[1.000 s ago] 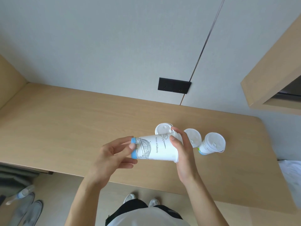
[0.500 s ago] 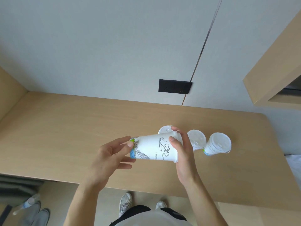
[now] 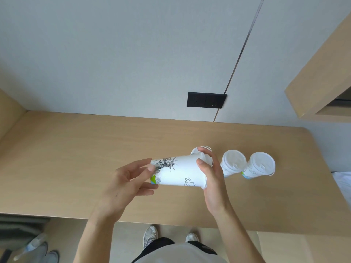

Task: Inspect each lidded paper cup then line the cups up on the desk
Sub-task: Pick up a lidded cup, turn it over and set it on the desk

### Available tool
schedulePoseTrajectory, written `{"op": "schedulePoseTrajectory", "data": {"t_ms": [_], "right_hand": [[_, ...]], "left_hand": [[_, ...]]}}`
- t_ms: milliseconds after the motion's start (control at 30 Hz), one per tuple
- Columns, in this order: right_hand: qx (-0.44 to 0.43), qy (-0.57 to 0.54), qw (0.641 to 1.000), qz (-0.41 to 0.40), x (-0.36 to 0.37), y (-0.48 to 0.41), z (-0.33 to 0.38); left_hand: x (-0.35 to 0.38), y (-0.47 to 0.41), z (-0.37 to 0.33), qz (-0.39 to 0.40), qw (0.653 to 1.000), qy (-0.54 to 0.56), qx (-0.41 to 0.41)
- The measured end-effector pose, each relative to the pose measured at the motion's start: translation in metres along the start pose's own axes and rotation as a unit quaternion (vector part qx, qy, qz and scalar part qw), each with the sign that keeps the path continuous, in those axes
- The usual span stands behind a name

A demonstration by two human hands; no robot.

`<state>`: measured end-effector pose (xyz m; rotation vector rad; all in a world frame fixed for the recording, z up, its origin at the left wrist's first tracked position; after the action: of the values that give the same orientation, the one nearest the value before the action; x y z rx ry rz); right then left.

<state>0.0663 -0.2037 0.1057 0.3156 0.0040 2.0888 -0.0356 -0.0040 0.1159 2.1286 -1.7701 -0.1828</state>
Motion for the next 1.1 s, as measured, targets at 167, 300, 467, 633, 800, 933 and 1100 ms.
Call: {"op": "schedulePoseTrajectory", "data": {"t_ms": [167,300,467,633,800,933,1100], "right_hand": [[0.001,0.004,1.000,-0.006,0.006,0.000,-0.001],[0.008,0.006,1.000,0.002,0.012,-0.001,-0.003],[0.002,-0.004,1.000,-0.004,0.016,-0.002,-0.005],[-0.004,-0.018,1.000,0.006,0.022,-0.004,-0.009],[0.014,-0.026,1.000,0.010,0.023,-0.009,-0.015],[0.030,-0.048,0.998,-0.002,0.024,-0.009,-0.024],[0.053,-0.066,0.996,-0.015,0.028,-0.010,-0.036]], "left_hand": [[-0.006,0.003,-0.002,0.012,1.000,-0.003,0.013],[-0.012,0.004,0.000,-0.007,1.000,-0.002,0.000],[-0.016,0.006,-0.003,-0.007,1.000,0.009,0.004],[-0.023,0.012,-0.001,-0.013,1.000,0.018,0.008],[-0.025,0.013,-0.007,-0.038,0.999,0.006,0.019],[-0.023,0.017,-0.012,-0.034,0.999,0.004,0.040],[-0.025,0.021,-0.013,-0.060,0.997,-0.017,0.047]]}}
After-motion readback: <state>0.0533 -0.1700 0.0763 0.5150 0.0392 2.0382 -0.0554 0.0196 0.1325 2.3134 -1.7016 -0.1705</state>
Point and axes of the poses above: each hand's wrist, its own y-axis away from the middle knuckle, its own x-axis out of the palm, z = x × y, the point moved 6 cm from there along -y, towards the middle knuckle, and after that the axes turned 13 degrees about z, right-handed, at the moved point
